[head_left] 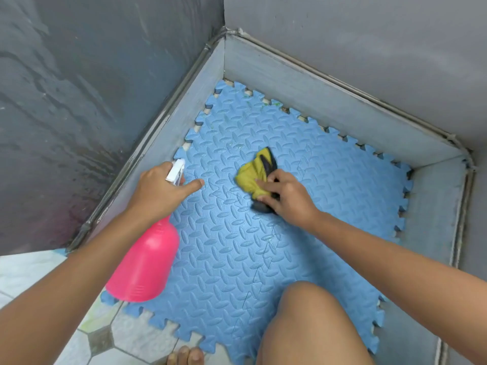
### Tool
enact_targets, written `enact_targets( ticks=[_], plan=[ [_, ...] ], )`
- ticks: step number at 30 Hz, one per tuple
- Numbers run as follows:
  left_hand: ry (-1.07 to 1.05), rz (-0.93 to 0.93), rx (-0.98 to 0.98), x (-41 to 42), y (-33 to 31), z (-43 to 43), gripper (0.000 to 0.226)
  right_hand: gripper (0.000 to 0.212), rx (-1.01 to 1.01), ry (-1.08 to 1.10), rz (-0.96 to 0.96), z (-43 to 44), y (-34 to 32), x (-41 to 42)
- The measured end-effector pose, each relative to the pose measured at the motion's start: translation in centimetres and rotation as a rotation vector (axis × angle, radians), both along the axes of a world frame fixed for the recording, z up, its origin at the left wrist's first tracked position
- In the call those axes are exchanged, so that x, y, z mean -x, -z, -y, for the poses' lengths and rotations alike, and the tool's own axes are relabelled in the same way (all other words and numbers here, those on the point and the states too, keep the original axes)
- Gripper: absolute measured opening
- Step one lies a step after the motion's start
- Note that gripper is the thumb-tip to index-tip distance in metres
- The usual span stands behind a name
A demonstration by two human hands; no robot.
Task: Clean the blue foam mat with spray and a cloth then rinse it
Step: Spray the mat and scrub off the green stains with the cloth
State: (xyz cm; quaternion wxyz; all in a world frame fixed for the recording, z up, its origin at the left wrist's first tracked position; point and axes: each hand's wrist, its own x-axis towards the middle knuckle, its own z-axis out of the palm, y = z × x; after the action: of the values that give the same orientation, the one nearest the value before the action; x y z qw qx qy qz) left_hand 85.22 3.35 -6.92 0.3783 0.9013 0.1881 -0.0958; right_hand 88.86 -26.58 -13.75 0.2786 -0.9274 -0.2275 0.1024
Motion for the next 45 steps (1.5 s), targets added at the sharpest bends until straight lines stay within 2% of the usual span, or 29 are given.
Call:
enact_targets(
  ticks=[2,5,9,13,18,21,23,25,26,28,31,33,35,40,45],
  plan=[
    [-0.017,0.01,-0.015,-0.2,-0.2,0.2,0.045,0.039,0.003,-0.254,-0.015,-1.7,0.2,2.6],
    [-0.049,0.05,-0.006,-0.5,-0.7,0.2,0.057,0.039,0.023,-0.406,0.003,-3.7,0.3,2.6],
    [-0.09,0.154,0.044,-1.0,-1.6,0.1,0.054,0.04,0.017,-0.466,0.025,-6.1,0.4,-0.3],
    [-0.017,0.143,0.016,-1.8,-2.3,0.2,0.042,0.041,0.017,-0.492,0.048,-7.8,0.6,-1.7],
    [-0.086,0.207,0.058,-1.8,-1.7,-0.1,0.062,0.038,-0.017,-0.498,0.051,-9.7,0.6,-4.6],
    [-0.067,0.206,0.036,-1.8,-1.7,-0.1,0.055,0.028,0.04,-0.305,0.047,-10.6,0.0,-11.2],
    [-0.053,0.223,0.025,-1.8,-1.8,-0.3,0.054,0.03,0.087,0.012,0.075,-10.5,-0.6,-16.6],
    [-0.037,0.241,-0.001,-1.8,-1.7,-0.5,0.052,0.032,0.091,0.343,0.015,-10.1,-0.9,-20.1],
    [-0.03,0.246,-0.009,-1.8,-1.6,-0.6,0.051,0.032,0.1,0.423,-0.004,-10.2,-0.9,-20.6],
    [-0.021,0.238,-0.01,-2.0,-1.5,-0.5,0.049,0.029,0.129,0.373,0.039,-11.6,-0.8,-19.4],
    [-0.014,0.242,-0.027,-2.1,-1.4,-0.3,0.051,0.029,0.129,0.005,0.135,-12.4,0.0,-14.7],
    [0.005,0.244,-0.049,-2.2,-1.5,-0.4,0.051,0.033,0.14,-0.125,0.173,-11.4,0.2,-13.2],
    [0.024,0.233,-0.057,-2.4,-1.6,-0.4,0.048,0.031,0.188,-0.078,0.182,-10.5,-0.3,-14.1],
    [0.002,0.193,0.002,-2.1,-1.6,-1.3,0.054,0.029,0.256,0.326,0.107,-6.8,-1.4,-17.9],
    [-0.012,0.178,0.043,-1.8,-2.0,-1.6,0.052,0.032,0.336,0.431,0.136,3.1,-1.0,-14.3]
  ],
)
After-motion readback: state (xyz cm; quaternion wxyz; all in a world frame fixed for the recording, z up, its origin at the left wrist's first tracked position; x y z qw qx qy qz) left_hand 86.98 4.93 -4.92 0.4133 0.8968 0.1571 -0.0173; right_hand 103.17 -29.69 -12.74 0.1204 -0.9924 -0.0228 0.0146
